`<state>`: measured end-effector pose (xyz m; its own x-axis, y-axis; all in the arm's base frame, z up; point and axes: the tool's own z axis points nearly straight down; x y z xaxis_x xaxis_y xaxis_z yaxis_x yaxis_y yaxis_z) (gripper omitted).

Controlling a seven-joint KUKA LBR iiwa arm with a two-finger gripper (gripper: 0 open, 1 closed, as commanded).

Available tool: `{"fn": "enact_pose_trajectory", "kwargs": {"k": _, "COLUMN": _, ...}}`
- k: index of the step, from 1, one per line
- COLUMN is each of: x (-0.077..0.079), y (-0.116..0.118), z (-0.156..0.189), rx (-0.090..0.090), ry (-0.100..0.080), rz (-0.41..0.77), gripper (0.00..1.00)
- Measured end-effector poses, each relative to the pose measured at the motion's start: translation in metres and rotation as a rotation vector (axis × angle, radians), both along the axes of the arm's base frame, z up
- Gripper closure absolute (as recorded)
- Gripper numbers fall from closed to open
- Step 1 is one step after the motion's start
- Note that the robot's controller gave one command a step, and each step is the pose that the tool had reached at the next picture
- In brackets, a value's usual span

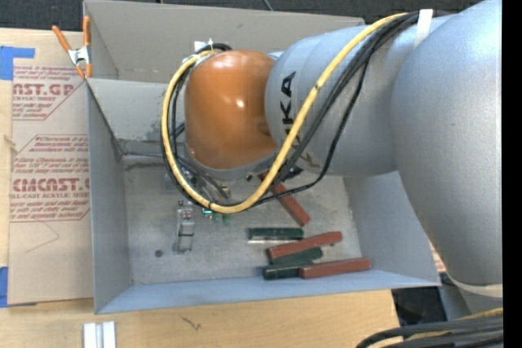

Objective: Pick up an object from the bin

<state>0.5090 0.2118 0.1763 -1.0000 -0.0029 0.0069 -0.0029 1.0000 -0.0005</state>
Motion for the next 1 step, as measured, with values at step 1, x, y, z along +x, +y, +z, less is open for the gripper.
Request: {"fn": "enact_pose_trajectory", "kwargs": {"k": 1, "x": 0.0021, "y": -0.001, "z": 0.0043, "rx": 0.002, "ry": -0.007, "rz": -0.002, "gripper": 0.0}}
